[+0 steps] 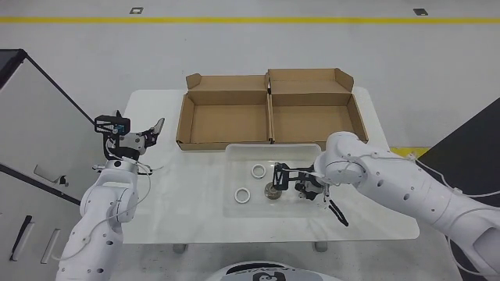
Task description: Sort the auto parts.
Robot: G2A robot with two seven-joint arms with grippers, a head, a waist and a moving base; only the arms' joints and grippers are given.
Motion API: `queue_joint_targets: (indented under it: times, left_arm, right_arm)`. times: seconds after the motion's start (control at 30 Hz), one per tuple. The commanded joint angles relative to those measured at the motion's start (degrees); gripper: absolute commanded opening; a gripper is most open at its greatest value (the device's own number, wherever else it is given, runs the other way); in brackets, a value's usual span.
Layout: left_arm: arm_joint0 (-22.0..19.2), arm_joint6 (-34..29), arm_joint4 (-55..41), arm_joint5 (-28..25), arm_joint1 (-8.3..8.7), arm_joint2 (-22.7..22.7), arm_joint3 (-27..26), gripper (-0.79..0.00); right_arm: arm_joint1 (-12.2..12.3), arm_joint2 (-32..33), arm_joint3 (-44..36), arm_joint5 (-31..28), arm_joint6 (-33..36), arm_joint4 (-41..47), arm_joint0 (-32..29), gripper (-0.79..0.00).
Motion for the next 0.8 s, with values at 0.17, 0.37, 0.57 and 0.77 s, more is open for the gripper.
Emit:
queue_joint_targets:
  times: [0.17, 0.37, 0.57, 0.77]
  left_arm:
    - [0.0, 0.0, 0.0, 0.0, 0.0, 0.0, 0.0, 0.0]
    - [0.0, 0.0, 0.0, 0.0, 0.0, 0.0, 0.0, 0.0]
    - [0.0, 0.0, 0.0, 0.0, 0.0, 0.0, 0.0, 0.0]
    - [0.0, 0.0, 0.0, 0.0, 0.0, 0.0, 0.0, 0.0]
  right_arm:
    - [-0.4, 0.1, 0.6, -0.4, -0.1, -0.9, -0.1, -0.785]
    - [-0.5, 1.3, 0.1, -0.7, -1.2, -1.1, 0.1, -0.785]
    - [0.1, 4.3, -3.4, -0.4, -0.9, 1.0, 1.1, -0.785]
    - [1.0, 8.6, -8.3, 0.5, 1.2, 6.8, 2.2, -0.785]
